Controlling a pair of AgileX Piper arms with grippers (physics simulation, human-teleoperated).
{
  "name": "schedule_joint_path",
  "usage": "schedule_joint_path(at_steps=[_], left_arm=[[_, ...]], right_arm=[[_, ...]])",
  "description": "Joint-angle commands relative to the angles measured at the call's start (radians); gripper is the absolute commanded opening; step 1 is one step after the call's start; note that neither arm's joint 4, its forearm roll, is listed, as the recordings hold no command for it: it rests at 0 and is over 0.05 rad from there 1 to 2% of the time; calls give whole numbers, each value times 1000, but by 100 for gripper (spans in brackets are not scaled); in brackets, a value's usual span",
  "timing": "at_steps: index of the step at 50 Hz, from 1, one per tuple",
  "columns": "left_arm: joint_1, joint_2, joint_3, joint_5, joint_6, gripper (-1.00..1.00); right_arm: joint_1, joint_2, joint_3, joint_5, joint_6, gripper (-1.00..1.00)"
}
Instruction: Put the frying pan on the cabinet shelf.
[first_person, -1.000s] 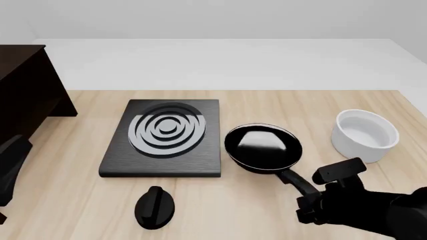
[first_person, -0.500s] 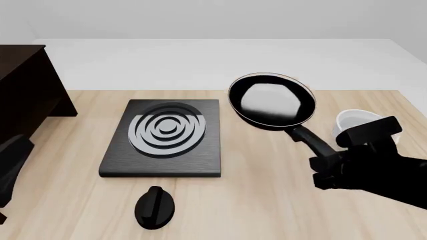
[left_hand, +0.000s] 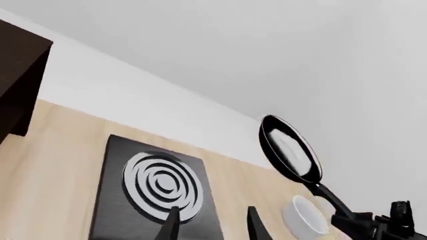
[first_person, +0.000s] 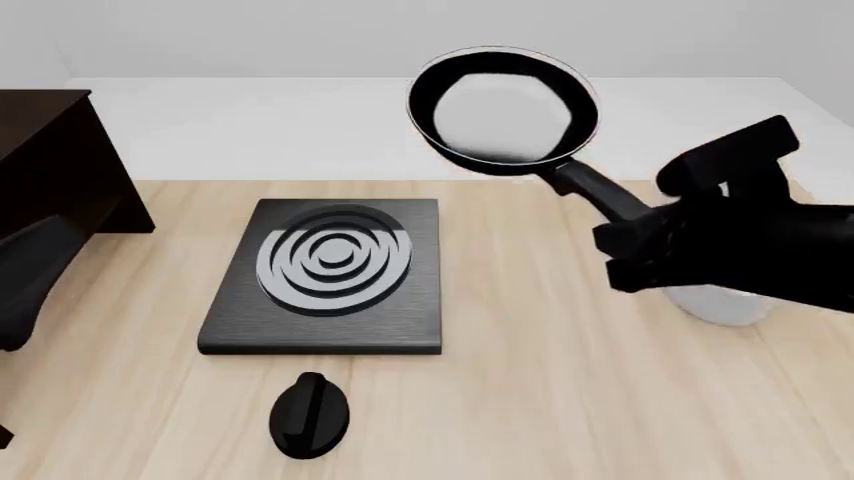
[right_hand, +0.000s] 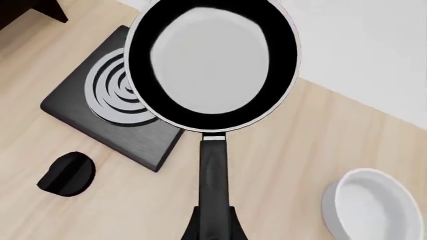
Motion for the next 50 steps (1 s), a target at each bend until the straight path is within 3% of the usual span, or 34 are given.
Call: schedule_joint_path(at_steps=[1, 3, 4, 6, 9, 11, 15, 17, 18, 19, 36, 37, 50], left_arm=[[-62, 55, 0, -121, -245, 100], [-78, 45, 23, -130, -291, 100], [-83, 21, 56, -148, -348, 100], [-92, 6, 90, -164, -370, 100], [-98, 19, 71, -145, -335, 100], [-93, -9, 122, -180, -452, 100], [-70, -11, 75, -134, -395, 100], [-82, -36, 133, -178, -503, 100], [-86, -40, 131, -172, -500, 100], [-80, -33, 105, -146, -454, 100], [-131, -48, 101, -129, -456, 100], [-125, -54, 128, -153, -494, 100], [-148, -43, 125, -162, -475, 100]], right_arm=[[49, 52, -167, 9, -12, -100], [59, 60, -186, 4, -29, -100], [72, 71, -196, 1, -38, -100], [83, 84, -214, 2, -28, -100], [107, 104, -232, -6, -43, -100], [124, 120, -248, -9, -46, -100], [152, 140, -275, -18, -40, -100], [167, 155, -292, -23, -28, -100], [180, 167, -302, -24, -35, -100], [186, 176, -312, -26, -41, -100], [289, 307, -416, -47, -66, -100], [293, 315, -424, -49, -70, -100], [360, 381, -494, -54, -74, -100]])
